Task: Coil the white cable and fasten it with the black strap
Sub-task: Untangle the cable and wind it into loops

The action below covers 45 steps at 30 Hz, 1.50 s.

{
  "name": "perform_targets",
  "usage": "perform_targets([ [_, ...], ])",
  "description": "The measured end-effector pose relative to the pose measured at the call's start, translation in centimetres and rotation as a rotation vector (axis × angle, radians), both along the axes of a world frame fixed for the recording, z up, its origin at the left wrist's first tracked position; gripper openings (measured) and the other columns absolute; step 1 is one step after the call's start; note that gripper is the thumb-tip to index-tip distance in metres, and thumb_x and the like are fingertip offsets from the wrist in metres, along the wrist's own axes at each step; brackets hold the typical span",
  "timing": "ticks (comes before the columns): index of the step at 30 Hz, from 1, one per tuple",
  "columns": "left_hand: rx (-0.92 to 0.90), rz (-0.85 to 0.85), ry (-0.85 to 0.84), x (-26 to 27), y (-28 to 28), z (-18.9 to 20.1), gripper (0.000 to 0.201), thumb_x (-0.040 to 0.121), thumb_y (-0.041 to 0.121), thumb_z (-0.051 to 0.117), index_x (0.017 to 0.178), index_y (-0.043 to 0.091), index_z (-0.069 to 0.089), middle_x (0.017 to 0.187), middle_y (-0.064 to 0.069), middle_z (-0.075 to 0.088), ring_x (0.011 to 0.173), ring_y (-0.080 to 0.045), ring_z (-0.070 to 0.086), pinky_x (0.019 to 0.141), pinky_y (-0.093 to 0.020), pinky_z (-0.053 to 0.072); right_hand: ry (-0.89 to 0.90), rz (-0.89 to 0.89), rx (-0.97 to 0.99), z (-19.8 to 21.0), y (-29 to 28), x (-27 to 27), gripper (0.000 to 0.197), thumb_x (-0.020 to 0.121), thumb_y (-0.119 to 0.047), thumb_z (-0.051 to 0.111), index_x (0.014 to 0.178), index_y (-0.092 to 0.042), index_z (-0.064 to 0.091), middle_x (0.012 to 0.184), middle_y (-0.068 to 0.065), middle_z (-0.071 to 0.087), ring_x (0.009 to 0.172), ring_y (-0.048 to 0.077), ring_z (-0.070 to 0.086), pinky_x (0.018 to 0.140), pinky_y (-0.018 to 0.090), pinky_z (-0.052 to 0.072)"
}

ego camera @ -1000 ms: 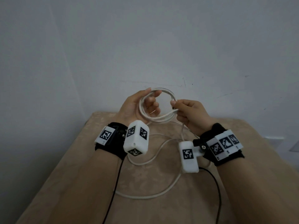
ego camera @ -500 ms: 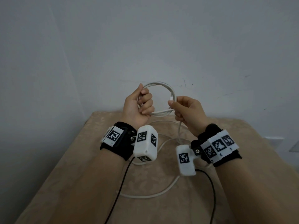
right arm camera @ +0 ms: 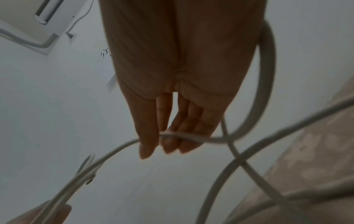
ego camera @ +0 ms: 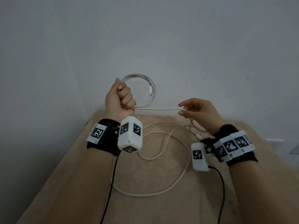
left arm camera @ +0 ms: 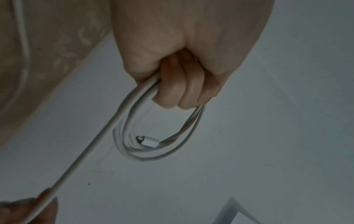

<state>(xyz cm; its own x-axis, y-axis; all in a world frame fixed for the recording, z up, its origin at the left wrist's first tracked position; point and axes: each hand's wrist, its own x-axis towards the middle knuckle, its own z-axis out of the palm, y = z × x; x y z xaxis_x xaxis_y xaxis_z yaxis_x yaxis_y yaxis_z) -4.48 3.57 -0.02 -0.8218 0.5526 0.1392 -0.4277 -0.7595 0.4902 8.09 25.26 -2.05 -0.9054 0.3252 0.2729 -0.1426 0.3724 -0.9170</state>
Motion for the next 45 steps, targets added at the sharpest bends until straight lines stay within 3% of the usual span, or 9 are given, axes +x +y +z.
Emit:
perform_targets([
  [5,-0.110,0.073,0.047,1.2,1.5,-0.2,0.042,0.100,0.039,0.033,0.062,0.022,0.031,0.034,0.008,0.023,0.023,-0.003,0.015,0.026,-0.017,0.010,0.067,0.125,-0.222,0.7,-1.9,-0.1,0.009,0.084,-0.001,0.065,0.083,-0.007,0.071,0.079,0.005,0.074,0.077,0.013,0.070,0.077,0.023,0.057],
  [8,-0.087,0.082,0.055,1.8,2.3,-0.2,0.041,0.100,0.039,0.034,0.063,0.021,0.031,0.035,0.009,0.023,0.022,-0.002,0.018,0.028,-0.018,0.009,-0.261,0.346,-0.336,1.8,-4.3,0.1,0.030,0.094,-0.019,0.054,0.085,0.005,0.071,0.079,0.019,0.074,0.073,0.024,0.073,0.071,0.029,0.060],
  [11,-0.033,0.044,0.036,2.3,2.7,0.0,0.045,0.100,0.039,0.034,0.059,0.020,0.034,0.034,0.009,0.024,0.025,-0.005,0.010,0.028,-0.018,0.009,-0.485,0.401,-0.329,1.2,-5.5,-0.5,0.049,0.095,-0.039,0.048,0.112,0.005,0.061,0.107,0.021,0.069,0.095,0.026,0.069,0.088,0.034,0.056],
  [16,0.012,-0.052,-0.015,2.5,3.3,-0.6,0.053,0.100,0.038,0.032,0.051,0.019,0.041,0.033,0.006,0.025,0.037,-0.009,0.002,0.028,-0.018,0.008,-0.219,0.326,-0.809,0.7,-5.2,-1.2,0.058,0.094,-0.045,0.045,0.124,0.004,0.051,0.126,0.022,0.060,0.111,0.028,0.063,0.096,0.036,0.051],
  [20,-0.103,-0.114,0.017,3.1,3.9,-1.0,0.042,0.101,0.038,0.031,0.062,0.020,0.032,0.034,0.007,0.025,0.038,-0.009,0.002,0.027,-0.017,0.010,-0.052,0.326,-1.063,1.2,-4.5,-0.9,0.050,0.093,-0.044,0.049,0.110,0.002,0.053,0.116,0.026,0.065,0.101,0.031,0.069,0.088,0.038,0.056],
  [26,-0.187,-0.149,0.053,3.5,4.2,-1.0,0.041,0.101,0.039,0.031,0.064,0.021,0.030,0.033,0.008,0.025,0.037,-0.009,0.002,0.027,-0.016,0.011,0.005,0.296,-1.069,1.1,-4.0,-0.9,0.047,0.090,-0.040,0.055,0.110,0.003,0.058,0.086,0.014,0.071,0.074,0.020,0.072,0.082,0.037,0.059],
  [34,-0.222,-0.208,0.052,3.4,4.7,-1.5,0.044,0.101,0.038,0.031,0.062,0.019,0.032,0.035,0.008,0.025,0.033,-0.008,0.004,0.026,-0.016,0.012,-0.018,0.294,-0.950,1.0,-4.4,-1.7,0.037,0.101,-0.036,0.036,0.077,-0.011,0.049,0.048,-0.006,0.034,0.038,0.007,0.031,0.045,0.019,0.039],
  [39,-0.285,-0.351,-0.026,2.7,4.5,-2.6,0.053,0.100,0.037,0.034,0.053,0.014,0.043,0.038,0.006,0.029,0.027,-0.007,0.028,0.031,-0.015,0.030,-0.031,0.233,-0.889,0.6,-4.2,-1.7,0.039,0.102,-0.035,0.036,0.069,-0.015,0.040,0.045,-0.009,0.025,0.034,0.005,0.023,0.035,0.017,0.027],
  [45,-0.589,-0.390,0.156,2.4,3.6,-2.5,0.035,0.099,0.031,0.038,0.077,0.008,0.051,0.050,-0.001,0.050,0.044,-0.014,0.053,0.053,-0.023,0.052,-0.195,0.265,-0.830,0.7,-3.1,-1.2,0.040,0.102,-0.036,0.034,0.067,-0.016,0.039,0.043,-0.009,0.025,0.031,0.003,0.020,0.029,0.015,0.019],
])
